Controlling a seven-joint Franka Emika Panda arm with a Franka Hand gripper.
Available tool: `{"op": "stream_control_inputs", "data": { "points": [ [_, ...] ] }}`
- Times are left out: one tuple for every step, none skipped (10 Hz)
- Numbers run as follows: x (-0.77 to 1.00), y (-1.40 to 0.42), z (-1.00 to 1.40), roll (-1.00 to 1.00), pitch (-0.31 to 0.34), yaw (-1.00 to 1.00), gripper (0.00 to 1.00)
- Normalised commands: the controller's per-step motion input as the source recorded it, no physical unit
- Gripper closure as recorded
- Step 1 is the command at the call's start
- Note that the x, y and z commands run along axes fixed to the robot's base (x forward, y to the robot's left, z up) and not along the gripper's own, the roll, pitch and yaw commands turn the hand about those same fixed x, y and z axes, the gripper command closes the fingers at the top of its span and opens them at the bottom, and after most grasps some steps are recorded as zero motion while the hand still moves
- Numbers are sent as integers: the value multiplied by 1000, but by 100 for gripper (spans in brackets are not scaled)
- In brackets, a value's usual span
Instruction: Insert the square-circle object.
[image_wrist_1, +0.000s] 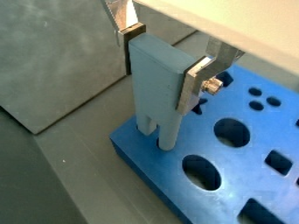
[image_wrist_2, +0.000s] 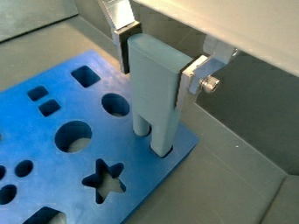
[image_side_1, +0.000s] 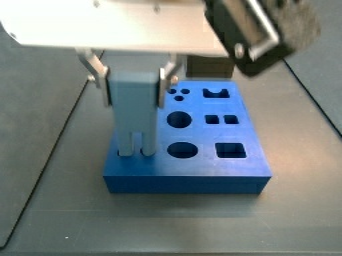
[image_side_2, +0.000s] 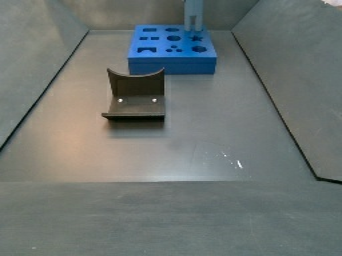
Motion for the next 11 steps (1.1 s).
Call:
{"op": "stream_control_inputs", "data": {
  "points": [
    [120,0,-297,0,0,0,100],
    [57,0,-257,1,0,0,100],
    [6,0,-254,11,0,0,100],
    [0,0,-217,47,0,0,100],
    [-89,0,-403,54,-143,0,100],
    [-134,0,-391,90,-196,97,100],
    [-66,0,-334,110,-137,94,100],
    [-117,0,-426,120,-196,89,100],
    [-120,0,-406,60,-180,31,100],
    [-37,0,-171,-80,-137,0,100],
    [0,0,0,0,0,0,100]
  ]
}}
